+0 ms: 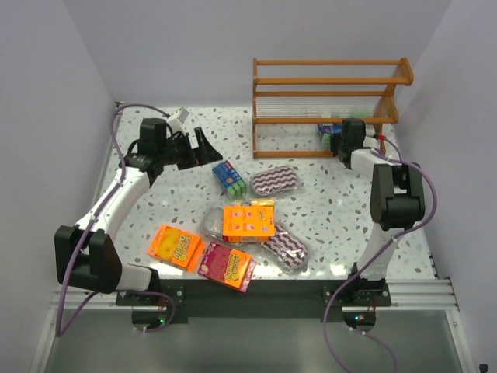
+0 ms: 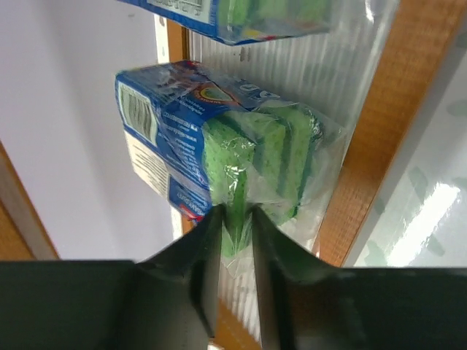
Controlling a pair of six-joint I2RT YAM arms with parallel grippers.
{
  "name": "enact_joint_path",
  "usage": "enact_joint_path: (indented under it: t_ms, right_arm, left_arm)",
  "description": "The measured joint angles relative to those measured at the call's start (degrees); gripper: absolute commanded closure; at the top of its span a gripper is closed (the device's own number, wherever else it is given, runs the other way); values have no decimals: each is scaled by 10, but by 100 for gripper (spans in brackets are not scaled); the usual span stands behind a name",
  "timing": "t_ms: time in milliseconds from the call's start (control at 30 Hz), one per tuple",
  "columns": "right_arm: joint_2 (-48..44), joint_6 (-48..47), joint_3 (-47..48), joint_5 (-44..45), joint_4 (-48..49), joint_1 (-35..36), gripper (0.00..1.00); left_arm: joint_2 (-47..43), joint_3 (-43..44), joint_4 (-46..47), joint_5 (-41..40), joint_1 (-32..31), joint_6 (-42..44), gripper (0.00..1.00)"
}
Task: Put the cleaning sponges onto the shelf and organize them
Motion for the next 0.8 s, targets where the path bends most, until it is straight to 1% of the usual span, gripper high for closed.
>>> enact_joint_path:
  t_ms: [67,100,200,300,433,600,700,800]
  right_arm:
    - [9,2,6,-3,5,0,61]
    - [13,2,7,-7,9,0,54]
    - [16,4,7,-20,13,0,43]
    - [10,5,-6,-28,26,0,37]
    - [-29,2,-52,-38,28,0,32]
    - [-147,-21,-115,-59,22,-3,26]
    - [-232,-71,-133,-82,-7,-7,25]
    - [-277,-165,-118,-134,-71,-12,27]
  left_arm:
    - [0,0,0,0,0,0,0]
    - [0,0,0,0,0,0,0]
    - [0,0,-1,0,0,0,0]
    - [0,0,-1,0,0,0,0]
    - [-4,0,0,0,0,0,0]
    - [-28,-12,2,0,0,0,0]
    - [-48,-20,4,0,0,0,0]
    - [-69,-33,5,0,0,0,0]
